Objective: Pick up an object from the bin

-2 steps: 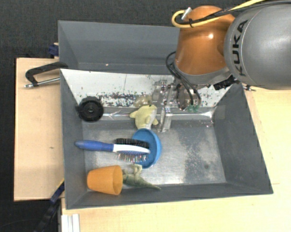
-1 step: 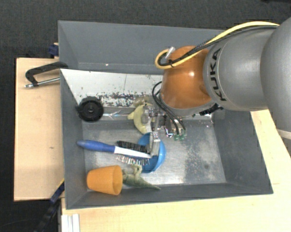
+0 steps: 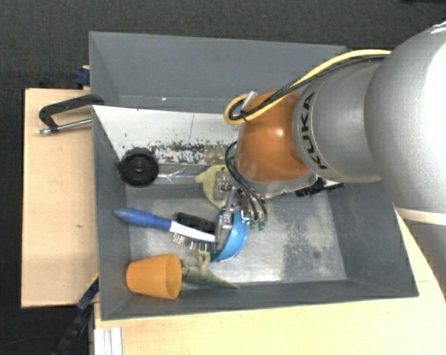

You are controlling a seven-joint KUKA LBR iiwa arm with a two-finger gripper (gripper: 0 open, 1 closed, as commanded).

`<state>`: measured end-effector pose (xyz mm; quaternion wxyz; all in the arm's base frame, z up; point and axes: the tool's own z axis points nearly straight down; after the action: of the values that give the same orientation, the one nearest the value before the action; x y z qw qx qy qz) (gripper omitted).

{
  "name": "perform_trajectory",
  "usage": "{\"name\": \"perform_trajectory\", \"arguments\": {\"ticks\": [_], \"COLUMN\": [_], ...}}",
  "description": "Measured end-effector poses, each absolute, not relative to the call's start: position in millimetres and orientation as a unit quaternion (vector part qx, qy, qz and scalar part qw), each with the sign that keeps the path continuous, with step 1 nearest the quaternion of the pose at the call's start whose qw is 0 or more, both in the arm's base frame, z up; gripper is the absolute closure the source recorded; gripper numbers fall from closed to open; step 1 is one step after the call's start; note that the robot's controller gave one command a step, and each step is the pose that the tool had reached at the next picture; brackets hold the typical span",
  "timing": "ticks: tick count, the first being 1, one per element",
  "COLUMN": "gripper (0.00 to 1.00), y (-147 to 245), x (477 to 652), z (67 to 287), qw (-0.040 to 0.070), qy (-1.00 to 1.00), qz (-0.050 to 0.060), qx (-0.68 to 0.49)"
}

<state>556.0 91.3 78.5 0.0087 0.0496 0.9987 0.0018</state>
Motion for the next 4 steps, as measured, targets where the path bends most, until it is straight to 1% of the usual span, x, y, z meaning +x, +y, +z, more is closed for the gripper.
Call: {"name": "perform_trajectory", "arguments": {"ticks": [1, 2, 3, 4], "gripper": [1.0, 0.0, 0.0, 0.0], "y": [91.1, 91.3, 77.5, 161.7], "x": [550.7, 550.2, 492.0, 526.0], "z": [71.4, 71.0, 101.4, 69.6], "qw": [0.001, 0.001, -0.001, -0.001], "qy": [0.999, 0.999, 0.991, 0.994], "qz": [0.001, 0.001, 0.0, -0.001], "qx": [0.05, 0.05, -0.136, -0.11]}}
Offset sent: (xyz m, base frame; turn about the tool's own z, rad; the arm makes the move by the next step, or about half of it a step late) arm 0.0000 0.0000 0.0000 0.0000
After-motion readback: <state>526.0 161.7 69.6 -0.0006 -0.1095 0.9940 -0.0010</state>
